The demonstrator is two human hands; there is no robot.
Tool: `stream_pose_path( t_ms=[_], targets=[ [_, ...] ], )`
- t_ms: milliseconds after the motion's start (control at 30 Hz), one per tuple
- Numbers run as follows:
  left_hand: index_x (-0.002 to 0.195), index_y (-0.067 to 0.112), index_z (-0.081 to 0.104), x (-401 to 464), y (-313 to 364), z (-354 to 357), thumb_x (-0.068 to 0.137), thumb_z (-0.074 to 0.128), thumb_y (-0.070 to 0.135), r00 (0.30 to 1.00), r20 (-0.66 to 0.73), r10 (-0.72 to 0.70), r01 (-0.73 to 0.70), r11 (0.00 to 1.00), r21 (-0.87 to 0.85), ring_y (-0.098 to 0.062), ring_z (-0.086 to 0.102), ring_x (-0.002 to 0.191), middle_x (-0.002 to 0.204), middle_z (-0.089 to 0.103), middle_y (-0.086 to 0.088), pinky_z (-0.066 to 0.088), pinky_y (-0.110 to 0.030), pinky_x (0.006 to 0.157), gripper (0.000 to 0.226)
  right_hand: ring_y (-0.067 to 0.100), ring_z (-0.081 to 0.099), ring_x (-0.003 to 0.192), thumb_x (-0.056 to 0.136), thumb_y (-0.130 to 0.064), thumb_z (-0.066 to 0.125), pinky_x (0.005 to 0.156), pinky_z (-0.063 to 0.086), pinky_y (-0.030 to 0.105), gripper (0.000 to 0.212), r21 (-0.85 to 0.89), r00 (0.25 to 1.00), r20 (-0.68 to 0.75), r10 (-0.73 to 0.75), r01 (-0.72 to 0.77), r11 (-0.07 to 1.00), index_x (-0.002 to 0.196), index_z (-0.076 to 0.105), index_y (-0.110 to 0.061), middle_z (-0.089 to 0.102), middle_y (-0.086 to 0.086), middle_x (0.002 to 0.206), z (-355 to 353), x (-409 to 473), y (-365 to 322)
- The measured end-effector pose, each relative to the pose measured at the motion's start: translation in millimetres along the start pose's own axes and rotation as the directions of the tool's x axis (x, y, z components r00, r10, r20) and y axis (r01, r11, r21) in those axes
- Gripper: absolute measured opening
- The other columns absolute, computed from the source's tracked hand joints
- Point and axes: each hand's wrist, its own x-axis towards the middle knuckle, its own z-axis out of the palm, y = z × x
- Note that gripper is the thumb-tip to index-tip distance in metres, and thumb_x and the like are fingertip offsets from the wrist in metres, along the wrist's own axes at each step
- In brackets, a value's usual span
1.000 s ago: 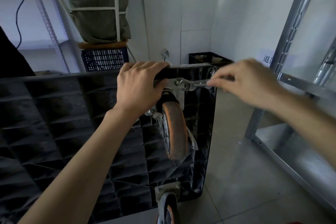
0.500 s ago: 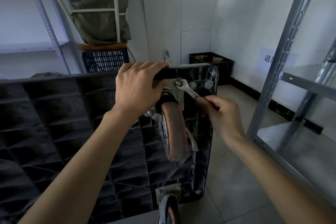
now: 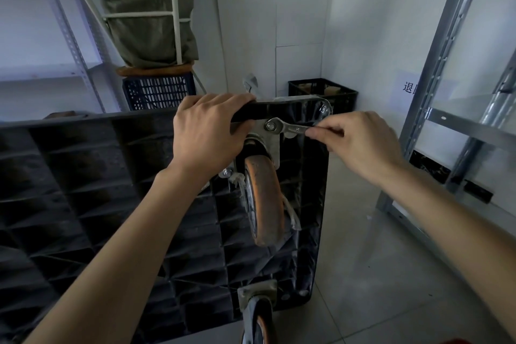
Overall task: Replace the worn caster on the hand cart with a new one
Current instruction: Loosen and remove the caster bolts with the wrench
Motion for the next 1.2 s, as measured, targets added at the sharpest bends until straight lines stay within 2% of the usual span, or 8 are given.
stream_pose_path(
  t_ms=[167,300,367,467,533,667,833,1200],
  targets=[
    [0.127,0.032,0.065,-1.0,0.5,0.6,0.090,0.067,0.040,1.000,-0.016,0.003,-0.003,1.000,0.001,-0.019,0.067,0.108,0.119,0.072,0.011,0.040,-0.038,0.097,0.039,0.022,0.063,0.077,0.091,-0.062,0.058,0.073,0.046,0.035,0.036,-0.384,0.954,0.165,-0.251,0.297,0.874,0.104,0.077,-0.034,0.070,-0.006,0.079,-54.1,37.7,-40.1],
    [0.127,0.032,0.066,-1.1,0.6,0.9,0.089,0.068,0.040,1.000,-0.018,-0.005,0.005,1.000,-0.001,-0.020,0.066,0.108,0.119,0.072,0.010,0.040,-0.038,0.096,0.039,0.033,0.063,0.082,0.096,-0.055,0.055,0.062,0.033,0.033,0.035,-0.669,0.825,0.352,-0.441,0.552,0.498,0.103,0.075,-0.027,0.067,0.005,0.083,-77.9,61.8,-90.7],
    [0.128,0.032,0.065,-1.2,0.3,0.5,0.089,0.068,0.041,1.000,-0.021,-0.001,0.001,1.000,0.001,-0.020,0.066,0.108,0.119,0.072,0.010,0.040,-0.038,0.096,0.039,0.032,0.060,0.077,0.098,-0.053,0.053,0.059,0.031,0.033,0.037,-0.713,0.800,0.391,-0.455,0.576,0.401,0.101,0.074,-0.023,0.060,0.004,0.078,-78.5,61.1,-99.0],
    [0.128,0.032,0.065,-1.2,-1.3,0.8,0.090,0.066,0.041,1.000,-0.017,0.010,-0.010,1.000,0.005,-0.019,0.066,0.108,0.119,0.072,0.011,0.040,-0.038,0.096,0.039,0.031,0.066,0.083,0.095,-0.060,0.044,0.060,0.040,0.032,0.043,-0.640,0.811,0.324,-0.487,0.567,0.518,0.102,0.075,-0.031,0.068,0.000,0.084,-78.9,51.8,-74.4],
    [0.127,0.032,0.064,-0.6,-1.7,1.6,0.090,0.065,0.042,1.000,-0.017,0.012,-0.012,1.000,0.000,-0.019,0.066,0.107,0.118,0.072,0.011,0.040,-0.038,0.096,0.039,0.028,0.068,0.084,0.092,-0.066,0.042,0.064,0.046,0.033,0.045,-0.489,0.854,0.223,-0.470,0.515,0.704,0.100,0.076,-0.038,0.073,-0.005,0.086,-78.9,42.9,-47.0],
    [0.128,0.032,0.064,-0.7,-1.2,2.3,0.090,0.065,0.042,1.000,-0.021,0.013,-0.013,1.000,0.004,-0.019,0.067,0.107,0.118,0.072,0.011,0.040,-0.039,0.096,0.039,0.008,0.061,0.057,0.082,-0.068,0.054,0.056,0.039,0.025,0.039,-0.036,0.984,0.035,-0.174,0.175,0.984,0.096,0.077,-0.041,0.071,-0.013,0.068,-58.5,10.3,-9.0],
    [0.128,0.033,0.065,-0.8,-0.4,1.8,0.090,0.065,0.041,1.000,-0.017,0.004,-0.004,1.000,0.003,-0.018,0.066,0.109,0.119,0.071,0.012,0.039,-0.037,0.097,0.039,0.005,0.044,0.043,0.087,-0.053,0.065,0.047,0.034,0.029,0.021,0.347,0.997,-0.033,0.075,-0.058,0.936,0.089,0.078,-0.036,0.069,-0.008,0.065,-3.8,-19.9,4.6],
    [0.128,0.033,0.065,-1.0,-1.3,2.9,0.089,0.066,0.043,1.000,-0.017,0.006,-0.006,1.000,-0.001,-0.017,0.066,0.109,0.119,0.071,0.013,0.039,-0.037,0.098,0.040,0.009,0.068,0.071,0.093,-0.048,0.067,0.067,0.054,0.040,0.020,0.526,0.964,-0.075,0.255,-0.179,0.831,0.092,0.080,-0.033,0.072,-0.011,0.072,59.7,-38.5,-2.6]
  ],
)
